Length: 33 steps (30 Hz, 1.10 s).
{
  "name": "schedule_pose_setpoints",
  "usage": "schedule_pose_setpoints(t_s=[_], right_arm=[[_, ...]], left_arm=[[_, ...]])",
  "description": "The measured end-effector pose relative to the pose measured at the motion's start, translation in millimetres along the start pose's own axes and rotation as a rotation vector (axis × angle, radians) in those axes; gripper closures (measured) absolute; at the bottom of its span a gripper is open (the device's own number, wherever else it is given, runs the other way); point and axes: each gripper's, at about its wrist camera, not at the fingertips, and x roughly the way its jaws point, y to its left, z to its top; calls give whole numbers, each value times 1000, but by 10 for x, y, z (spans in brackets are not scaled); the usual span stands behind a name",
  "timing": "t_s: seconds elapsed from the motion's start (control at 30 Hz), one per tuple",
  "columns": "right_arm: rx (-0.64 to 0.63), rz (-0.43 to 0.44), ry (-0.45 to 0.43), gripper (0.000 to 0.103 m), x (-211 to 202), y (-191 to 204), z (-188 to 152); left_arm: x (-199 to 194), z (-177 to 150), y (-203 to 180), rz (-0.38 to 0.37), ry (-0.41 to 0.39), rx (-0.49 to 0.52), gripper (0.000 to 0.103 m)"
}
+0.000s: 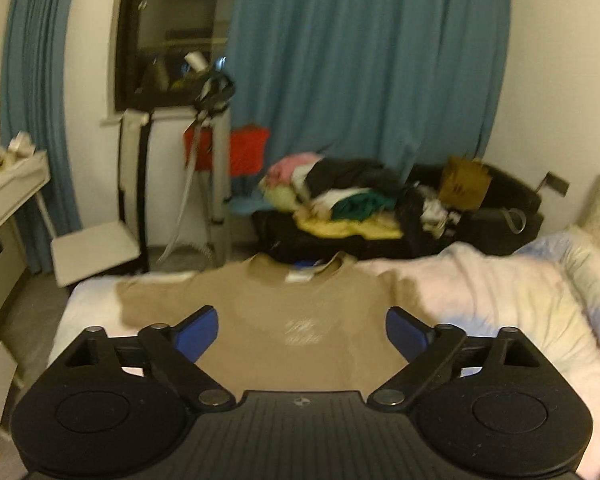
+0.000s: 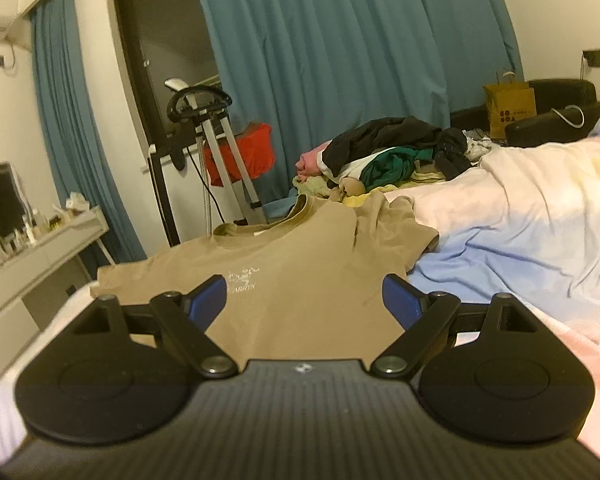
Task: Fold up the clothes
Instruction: 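Release the hem with the left gripper and smooth the T-shirt flat, then grasp the side edge of the beige T-shirt with the right gripper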
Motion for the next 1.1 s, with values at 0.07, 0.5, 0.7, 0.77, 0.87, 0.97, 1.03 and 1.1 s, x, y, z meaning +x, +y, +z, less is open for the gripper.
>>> schedule_pose_setpoints(t_s=[0.07,0.5,0.7,0.77,0.87,0.97,1.03,1.1], right_arm=[[37,10,-7,17,20,-92,50],[621,174,88,15,1210,-1359,122],[789,174,100,21,1919,-1746,14],[826,157,97,23,2118,-1836,-44],[844,211,107,24,2346,-1873,-35],[862,268,116,21,2571,-1906,-21],[888,331,117,21,2703,-1902,14],[898,367,119,22,2842,-1879,35]], left_arm=[[120,-117,-212,-13,-9,-8,5],[1857,-1707,267,-46,255,-421,10],[2149,-1856,224,4,225,-327,9],[2243,-1885,159,2,221,-303,9],[2403,-1937,48,-9,226,-275,9],[2499,-1961,-10,-38,240,-259,9],[2529,-1997,-60,-46,240,-233,9],[2545,-2023,-87,-46,241,-218,9]])
